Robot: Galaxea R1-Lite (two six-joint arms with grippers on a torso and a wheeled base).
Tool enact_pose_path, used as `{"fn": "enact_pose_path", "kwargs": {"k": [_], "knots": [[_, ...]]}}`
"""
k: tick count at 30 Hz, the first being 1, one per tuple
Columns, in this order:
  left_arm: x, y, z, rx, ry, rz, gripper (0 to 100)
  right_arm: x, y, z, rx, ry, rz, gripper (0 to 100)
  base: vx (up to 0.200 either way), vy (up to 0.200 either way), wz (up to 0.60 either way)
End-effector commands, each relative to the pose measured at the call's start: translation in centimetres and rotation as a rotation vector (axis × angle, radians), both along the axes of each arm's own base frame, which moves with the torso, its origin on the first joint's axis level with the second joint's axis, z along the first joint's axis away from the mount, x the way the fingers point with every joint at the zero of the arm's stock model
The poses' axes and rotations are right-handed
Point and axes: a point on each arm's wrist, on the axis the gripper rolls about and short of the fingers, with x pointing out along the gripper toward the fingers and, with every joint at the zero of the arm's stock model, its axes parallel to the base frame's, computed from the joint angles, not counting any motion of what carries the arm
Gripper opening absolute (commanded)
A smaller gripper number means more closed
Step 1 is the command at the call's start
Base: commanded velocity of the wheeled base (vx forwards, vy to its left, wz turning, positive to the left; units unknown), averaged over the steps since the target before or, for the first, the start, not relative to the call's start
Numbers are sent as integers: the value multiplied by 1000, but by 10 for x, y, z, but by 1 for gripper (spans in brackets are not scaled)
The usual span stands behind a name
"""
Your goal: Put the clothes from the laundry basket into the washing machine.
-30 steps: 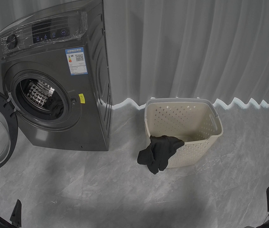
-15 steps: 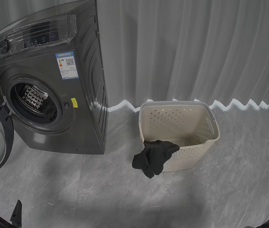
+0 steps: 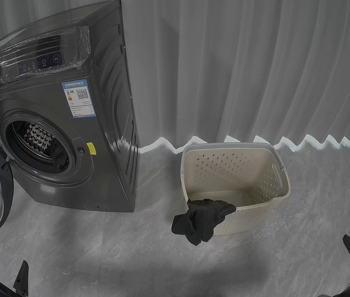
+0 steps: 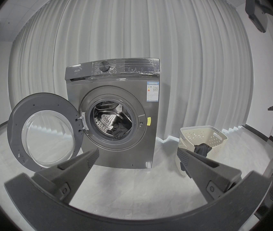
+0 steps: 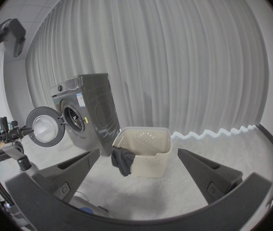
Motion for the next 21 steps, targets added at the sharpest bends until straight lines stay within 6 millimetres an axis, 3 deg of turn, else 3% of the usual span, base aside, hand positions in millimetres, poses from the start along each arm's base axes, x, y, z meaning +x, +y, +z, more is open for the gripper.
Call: {"fn": "enact_pose_path", "kwargs": {"k": [1,4,8,20,21], "knots": [[0,0,-5,0,1,0,100,103,25,6,3,323,240,100,0,0,0],[0,0,-5,-2,1,0,100,130,37,-6,4,392,272,100,0,0,0],[0,0,-5,-2,3,0,100,150,45,-17,-2,456,286,100,0,0,0],[0,0,-5,-2,3,0,100,176,66,-35,13,568,316,100,50,0,0],[0,0,-5,-2,3,0,100,186,69,-43,8,608,310,100,0,0,0]]}}
